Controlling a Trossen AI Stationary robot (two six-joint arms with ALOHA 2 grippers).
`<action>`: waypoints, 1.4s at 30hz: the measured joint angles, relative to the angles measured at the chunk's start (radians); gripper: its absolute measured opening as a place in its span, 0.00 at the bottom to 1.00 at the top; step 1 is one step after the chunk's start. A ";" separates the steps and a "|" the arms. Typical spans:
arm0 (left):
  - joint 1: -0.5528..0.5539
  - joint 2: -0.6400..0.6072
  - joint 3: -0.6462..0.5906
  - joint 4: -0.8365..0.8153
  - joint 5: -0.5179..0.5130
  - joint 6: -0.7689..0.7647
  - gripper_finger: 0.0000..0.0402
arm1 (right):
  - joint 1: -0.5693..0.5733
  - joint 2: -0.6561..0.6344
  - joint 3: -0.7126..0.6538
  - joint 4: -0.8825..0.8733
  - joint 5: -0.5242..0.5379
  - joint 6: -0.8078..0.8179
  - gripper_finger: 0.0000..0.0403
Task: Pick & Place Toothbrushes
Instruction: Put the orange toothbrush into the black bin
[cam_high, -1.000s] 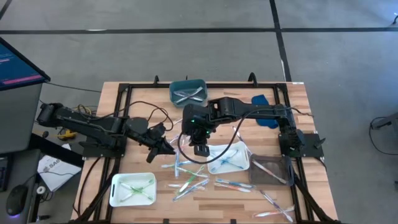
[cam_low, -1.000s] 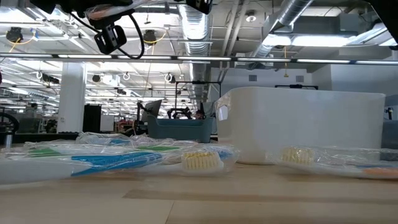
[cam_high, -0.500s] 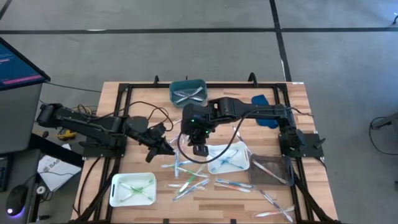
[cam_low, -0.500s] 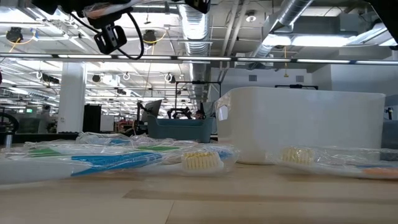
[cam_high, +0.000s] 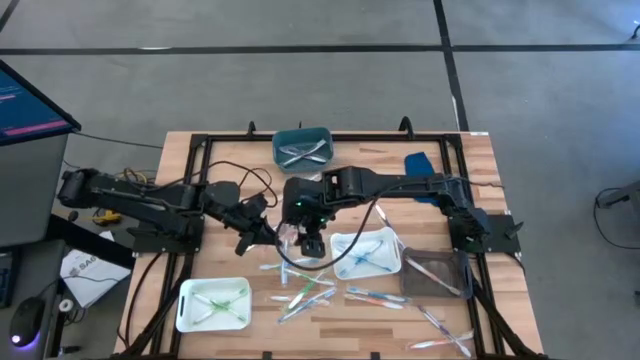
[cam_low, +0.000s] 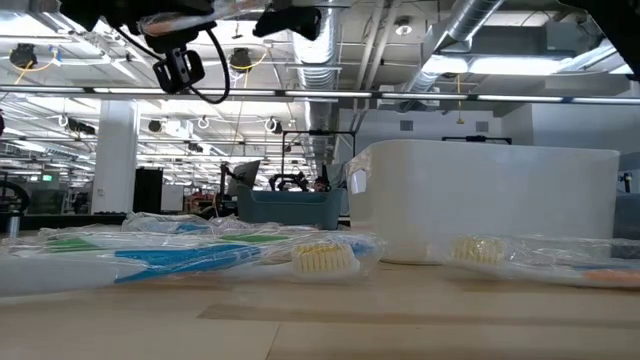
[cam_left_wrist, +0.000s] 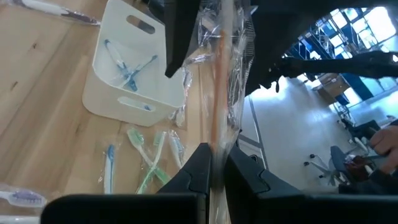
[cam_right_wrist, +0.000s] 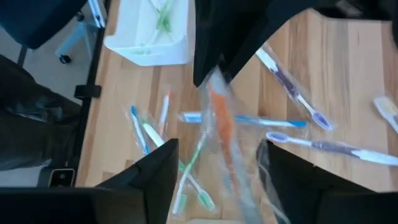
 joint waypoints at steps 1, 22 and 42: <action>0.006 0.000 0.000 0.000 0.003 -0.005 0.03 | 0.000 0.000 0.000 0.002 0.000 0.000 0.53; 0.029 0.020 0.000 0.002 0.051 -0.029 0.03 | -0.002 -0.002 0.001 0.035 -0.003 -0.003 0.39; 0.064 0.066 0.000 -0.002 0.225 -0.192 0.03 | -0.002 -0.002 0.001 -0.042 -0.006 -0.003 0.36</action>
